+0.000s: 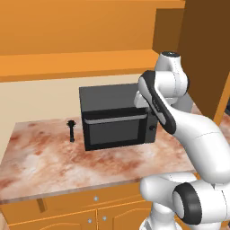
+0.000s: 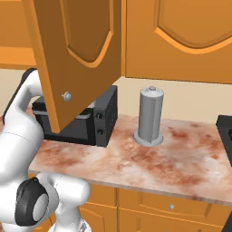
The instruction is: Close all open cabinet doors.
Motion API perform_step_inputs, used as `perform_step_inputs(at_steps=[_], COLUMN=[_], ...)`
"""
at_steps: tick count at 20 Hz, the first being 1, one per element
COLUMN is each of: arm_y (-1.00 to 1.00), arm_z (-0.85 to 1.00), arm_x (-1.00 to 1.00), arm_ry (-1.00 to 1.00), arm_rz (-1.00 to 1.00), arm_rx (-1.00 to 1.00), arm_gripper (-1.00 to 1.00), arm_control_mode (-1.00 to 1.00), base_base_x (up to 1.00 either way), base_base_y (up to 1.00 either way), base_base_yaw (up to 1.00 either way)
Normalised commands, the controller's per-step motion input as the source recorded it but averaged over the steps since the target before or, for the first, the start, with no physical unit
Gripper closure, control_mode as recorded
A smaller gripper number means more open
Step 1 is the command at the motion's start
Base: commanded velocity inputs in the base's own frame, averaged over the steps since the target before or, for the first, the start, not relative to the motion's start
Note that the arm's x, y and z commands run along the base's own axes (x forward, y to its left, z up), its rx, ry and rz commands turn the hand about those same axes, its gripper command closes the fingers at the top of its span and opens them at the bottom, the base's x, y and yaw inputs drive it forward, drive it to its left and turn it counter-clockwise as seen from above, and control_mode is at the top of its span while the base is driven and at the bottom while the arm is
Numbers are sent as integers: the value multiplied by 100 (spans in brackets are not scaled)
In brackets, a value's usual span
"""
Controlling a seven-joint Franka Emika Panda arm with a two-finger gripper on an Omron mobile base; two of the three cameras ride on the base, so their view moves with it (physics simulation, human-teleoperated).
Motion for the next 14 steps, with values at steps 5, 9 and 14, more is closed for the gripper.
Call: perform_step_inputs(at_steps=[5,9,14], arm_y=[0,0,0], arm_z=[0,0,0], arm_x=[0,0,0], arm_ry=[0,0,0], arm_rz=[0,0,0], arm_rx=[0,0,0], arm_gripper=[-100,-100,-100], arm_control_mode=[100,100,100], base_base_x=[0,0,0], base_base_y=[4,34,55], base_base_yaw=[0,0,0])
